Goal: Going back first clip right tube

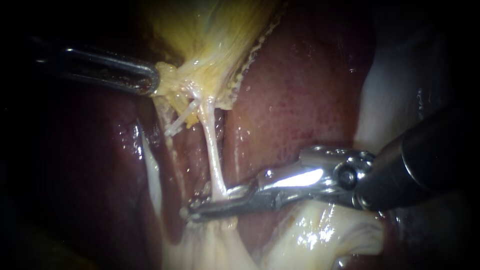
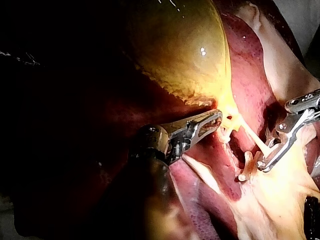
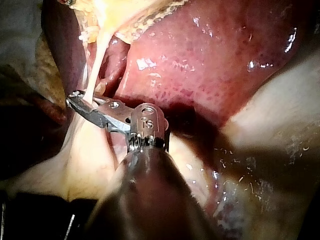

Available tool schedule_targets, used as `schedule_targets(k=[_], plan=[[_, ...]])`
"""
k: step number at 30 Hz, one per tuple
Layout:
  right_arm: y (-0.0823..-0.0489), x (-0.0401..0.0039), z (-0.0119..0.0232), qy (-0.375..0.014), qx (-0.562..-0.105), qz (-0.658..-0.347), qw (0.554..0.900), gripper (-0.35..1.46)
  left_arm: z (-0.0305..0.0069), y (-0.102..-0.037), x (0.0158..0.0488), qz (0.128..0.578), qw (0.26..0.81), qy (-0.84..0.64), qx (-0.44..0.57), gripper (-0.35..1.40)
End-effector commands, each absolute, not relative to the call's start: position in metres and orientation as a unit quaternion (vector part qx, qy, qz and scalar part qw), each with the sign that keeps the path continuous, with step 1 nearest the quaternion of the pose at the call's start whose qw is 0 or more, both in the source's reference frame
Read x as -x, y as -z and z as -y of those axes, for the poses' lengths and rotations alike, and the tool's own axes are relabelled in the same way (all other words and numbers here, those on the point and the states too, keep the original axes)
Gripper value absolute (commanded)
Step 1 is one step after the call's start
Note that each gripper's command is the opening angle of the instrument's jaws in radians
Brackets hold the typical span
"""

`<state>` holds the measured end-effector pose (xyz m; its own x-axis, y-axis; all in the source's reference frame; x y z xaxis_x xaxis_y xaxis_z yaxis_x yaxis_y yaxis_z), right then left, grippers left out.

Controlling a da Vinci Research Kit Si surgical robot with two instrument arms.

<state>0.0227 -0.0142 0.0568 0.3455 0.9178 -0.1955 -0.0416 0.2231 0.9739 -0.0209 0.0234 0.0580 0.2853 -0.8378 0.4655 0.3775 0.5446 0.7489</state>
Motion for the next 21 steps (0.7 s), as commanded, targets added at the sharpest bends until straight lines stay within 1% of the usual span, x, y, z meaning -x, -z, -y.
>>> schedule_targets(k=[1, 3, 4, 5, 6, 8, 10, 11, 13, 15, 16, 18, 21], plan=[[-0.0569, -0.0227, 0.0142, -0.370, -0.501, -0.436, 0.650, -0.35, -0.0234, -0.0580, 0.0209, 0.444, 0.759, 0.401, -0.259, -0.35], [-0.0570, -0.0228, 0.0141, -0.372, -0.503, -0.435, 0.648, -0.35, -0.0234, -0.0581, 0.0209, 0.444, 0.759, 0.401, -0.259, -0.35], [-0.0570, -0.0228, 0.0141, -0.368, -0.501, -0.440, 0.648, -0.22, -0.0234, -0.0581, 0.0209, 0.444, 0.759, 0.401, -0.259, -0.35], [-0.0572, -0.0229, 0.0140, -0.356, -0.494, -0.451, 0.652, 0.02, -0.0234, -0.0581, 0.0209, 0.444, 0.759, 0.401, -0.259, -0.35], [-0.0573, -0.0230, 0.0140, -0.344, -0.486, -0.461, 0.658, 0.20, -0.0234, -0.0581, 0.0209, 0.444, 0.759, 0.401, -0.259, -0.35], [-0.0578, -0.0230, 0.0139, -0.322, -0.467, -0.476, 0.672, 0.35, -0.0234, -0.0581, 0.0210, 0.444, 0.759, 0.401, -0.259, -0.35], [-0.0582, -0.0231, 0.0139, -0.309, -0.458, -0.483, 0.679, 0.41, -0.0233, -0.0581, 0.0210, 0.444, 0.759, 0.401, -0.259, -0.35], [-0.0586, -0.0230, 0.0137, -0.295, -0.444, -0.493, 0.687, 0.43, -0.0233, -0.0581, 0.0210, 0.444, 0.759, 0.401, -0.259, -0.35], [-0.0590, -0.0227, 0.0135, -0.286, -0.421, -0.507, 0.696, 0.46, -0.0233, -0.0581, 0.0209, 0.444, 0.759, 0.401, -0.259, -0.35], [-0.0594, -0.0222, 0.0132, -0.277, -0.368, -0.530, 0.712, 0.49, -0.0233, -0.0581, 0.0208, 0.444, 0.759, 0.400, -0.259, -0.35], [-0.0594, -0.0218, 0.0132, -0.268, -0.350, -0.538, 0.718, 0.49, -0.0233, -0.0581, 0.0208, 0.444, 0.759, 0.400, -0.259, -0.35], [-0.0593, -0.0208, 0.0131, -0.232, -0.316, -0.555, 0.734, 0.50, -0.0233, -0.0581, 0.0207, 0.444, 0.759, 0.400, -0.259, -0.35], [-0.0585, -0.0193, 0.0126, -0.185, -0.266, -0.573, 0.753, 0.50, -0.0233, -0.0581, 0.0206, 0.443, 0.758, 0.402, -0.260, -0.35]])
